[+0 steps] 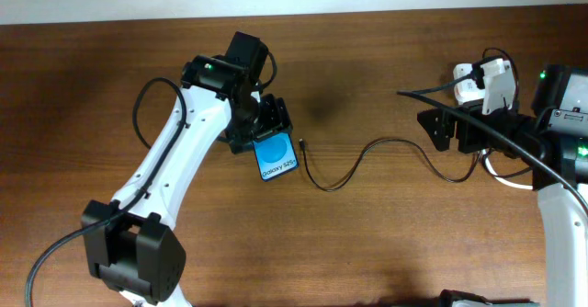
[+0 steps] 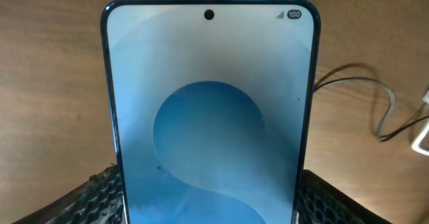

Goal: Plug charger to phone and switch on socket
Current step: 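Swing the held phone toward the table centre with the left gripper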

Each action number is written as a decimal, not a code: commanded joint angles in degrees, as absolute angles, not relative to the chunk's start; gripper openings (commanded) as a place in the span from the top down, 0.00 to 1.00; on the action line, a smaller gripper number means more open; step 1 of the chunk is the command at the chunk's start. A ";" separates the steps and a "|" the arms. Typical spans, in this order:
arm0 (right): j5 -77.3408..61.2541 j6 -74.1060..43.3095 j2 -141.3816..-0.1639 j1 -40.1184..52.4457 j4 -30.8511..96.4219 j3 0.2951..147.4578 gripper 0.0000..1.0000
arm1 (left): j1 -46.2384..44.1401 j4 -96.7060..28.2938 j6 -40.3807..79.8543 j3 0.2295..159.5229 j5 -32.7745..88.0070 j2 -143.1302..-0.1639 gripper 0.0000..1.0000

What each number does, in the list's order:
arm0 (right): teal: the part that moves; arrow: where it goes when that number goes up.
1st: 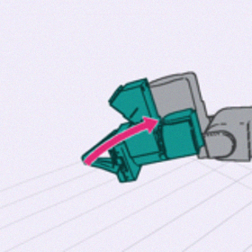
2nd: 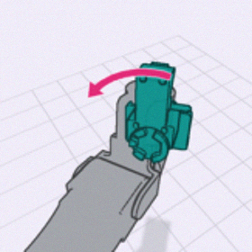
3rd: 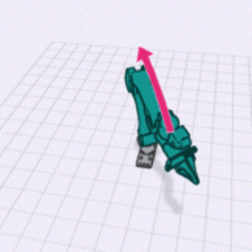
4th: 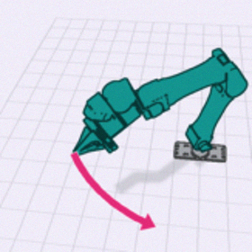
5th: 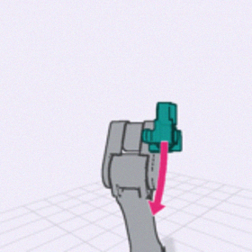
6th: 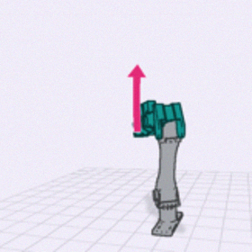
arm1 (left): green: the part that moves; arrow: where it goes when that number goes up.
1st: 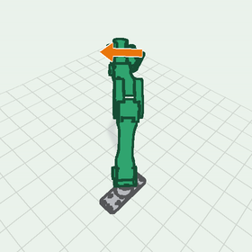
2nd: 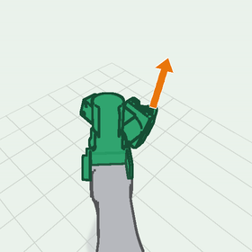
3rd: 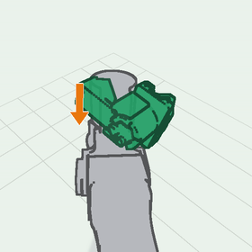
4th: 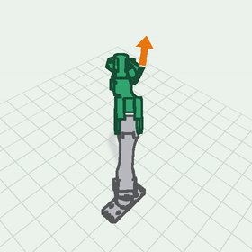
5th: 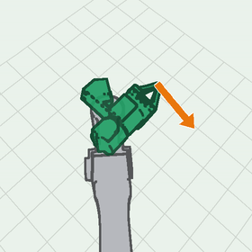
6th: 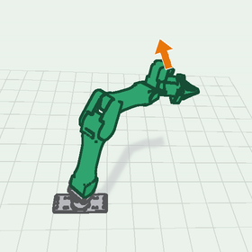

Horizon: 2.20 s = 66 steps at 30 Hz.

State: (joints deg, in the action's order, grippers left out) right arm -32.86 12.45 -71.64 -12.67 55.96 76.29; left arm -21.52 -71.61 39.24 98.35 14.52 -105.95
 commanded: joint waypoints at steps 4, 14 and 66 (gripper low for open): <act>-32.82 13.06 -71.75 -12.78 55.99 77.36 0.01 | -16.75 -72.93 52.36 97.93 18.41 -103.15 1.00; -32.80 13.06 -71.75 -12.78 55.96 77.36 0.02 | -9.43 -71.26 65.10 97.91 28.14 -103.15 1.00; -38.98 5.15 -80.84 -11.57 54.85 77.28 0.02 | -2.52 -68.25 72.88 97.91 19.31 -103.15 1.00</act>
